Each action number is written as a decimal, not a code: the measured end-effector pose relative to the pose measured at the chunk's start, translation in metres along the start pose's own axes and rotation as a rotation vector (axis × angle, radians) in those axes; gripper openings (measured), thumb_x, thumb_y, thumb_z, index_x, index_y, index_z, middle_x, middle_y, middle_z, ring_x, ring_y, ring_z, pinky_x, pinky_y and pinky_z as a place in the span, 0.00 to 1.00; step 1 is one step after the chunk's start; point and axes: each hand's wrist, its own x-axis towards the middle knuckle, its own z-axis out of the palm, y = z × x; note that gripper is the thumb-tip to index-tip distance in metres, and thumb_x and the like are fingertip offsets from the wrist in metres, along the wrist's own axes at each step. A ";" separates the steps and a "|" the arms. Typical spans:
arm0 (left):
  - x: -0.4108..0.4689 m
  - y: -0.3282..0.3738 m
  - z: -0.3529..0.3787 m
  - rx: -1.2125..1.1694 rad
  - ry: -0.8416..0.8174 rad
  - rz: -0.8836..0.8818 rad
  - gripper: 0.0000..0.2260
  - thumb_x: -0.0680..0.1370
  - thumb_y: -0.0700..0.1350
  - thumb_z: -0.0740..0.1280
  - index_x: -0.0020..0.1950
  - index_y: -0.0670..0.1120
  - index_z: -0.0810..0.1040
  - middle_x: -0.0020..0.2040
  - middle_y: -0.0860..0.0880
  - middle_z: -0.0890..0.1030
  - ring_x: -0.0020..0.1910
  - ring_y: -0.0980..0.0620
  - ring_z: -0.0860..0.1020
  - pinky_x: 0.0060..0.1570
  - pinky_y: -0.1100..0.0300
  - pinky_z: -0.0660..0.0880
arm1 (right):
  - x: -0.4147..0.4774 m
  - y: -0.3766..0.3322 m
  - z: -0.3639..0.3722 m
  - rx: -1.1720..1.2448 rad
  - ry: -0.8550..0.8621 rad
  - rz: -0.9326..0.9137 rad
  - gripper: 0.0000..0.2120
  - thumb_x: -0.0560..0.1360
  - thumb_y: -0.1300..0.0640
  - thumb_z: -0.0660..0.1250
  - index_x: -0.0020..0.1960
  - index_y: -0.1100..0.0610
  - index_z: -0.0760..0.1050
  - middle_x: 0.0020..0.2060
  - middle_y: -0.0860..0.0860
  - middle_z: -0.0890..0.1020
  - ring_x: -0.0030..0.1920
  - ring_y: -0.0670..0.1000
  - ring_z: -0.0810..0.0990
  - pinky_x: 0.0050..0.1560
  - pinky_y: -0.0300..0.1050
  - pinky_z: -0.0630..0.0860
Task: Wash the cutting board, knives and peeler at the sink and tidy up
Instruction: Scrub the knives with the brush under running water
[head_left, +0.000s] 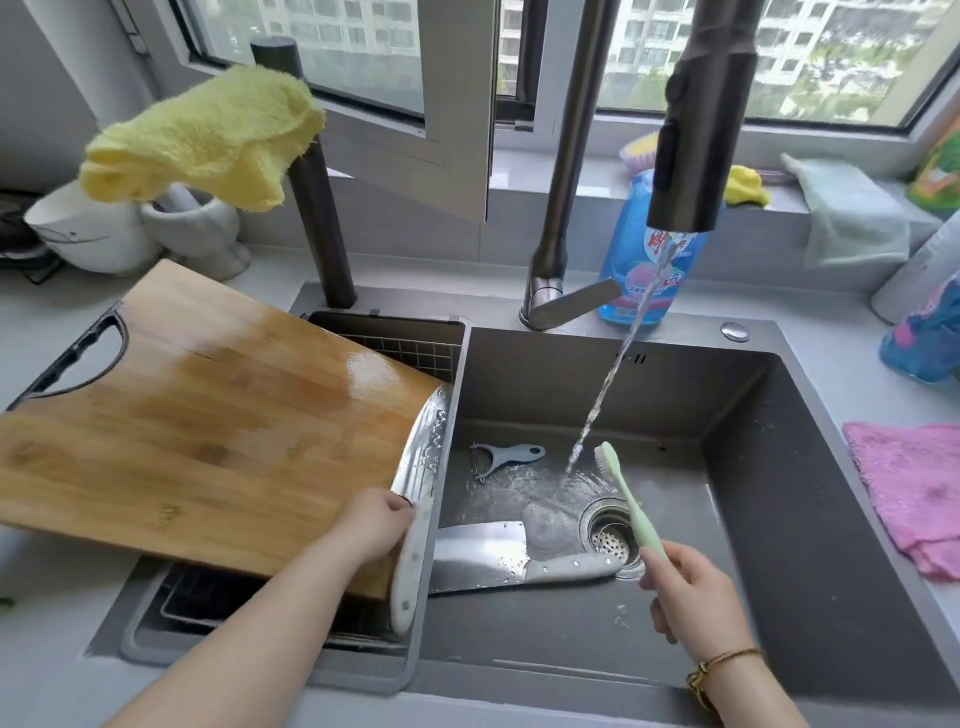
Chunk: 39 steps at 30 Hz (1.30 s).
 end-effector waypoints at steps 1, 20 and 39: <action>-0.002 0.003 -0.005 -0.039 0.064 -0.001 0.11 0.79 0.41 0.61 0.58 0.42 0.77 0.57 0.44 0.79 0.50 0.46 0.76 0.47 0.61 0.68 | 0.002 -0.001 -0.003 0.040 0.005 0.053 0.12 0.77 0.63 0.60 0.35 0.59 0.72 0.30 0.54 0.72 0.14 0.44 0.64 0.16 0.31 0.59; 0.016 0.093 0.168 0.761 -0.246 0.462 0.16 0.77 0.40 0.60 0.64 0.41 0.69 0.65 0.42 0.70 0.64 0.43 0.70 0.61 0.53 0.68 | 0.008 0.019 -0.101 0.164 0.082 0.162 0.11 0.78 0.61 0.58 0.37 0.59 0.72 0.29 0.54 0.71 0.15 0.43 0.64 0.17 0.30 0.58; 0.051 0.085 0.208 1.175 -0.421 0.787 0.15 0.79 0.36 0.53 0.66 0.40 0.65 0.64 0.40 0.71 0.64 0.41 0.69 0.59 0.51 0.64 | 0.032 0.029 -0.098 0.414 -0.021 0.266 0.11 0.78 0.64 0.55 0.42 0.60 0.73 0.22 0.49 0.73 0.15 0.45 0.64 0.16 0.32 0.59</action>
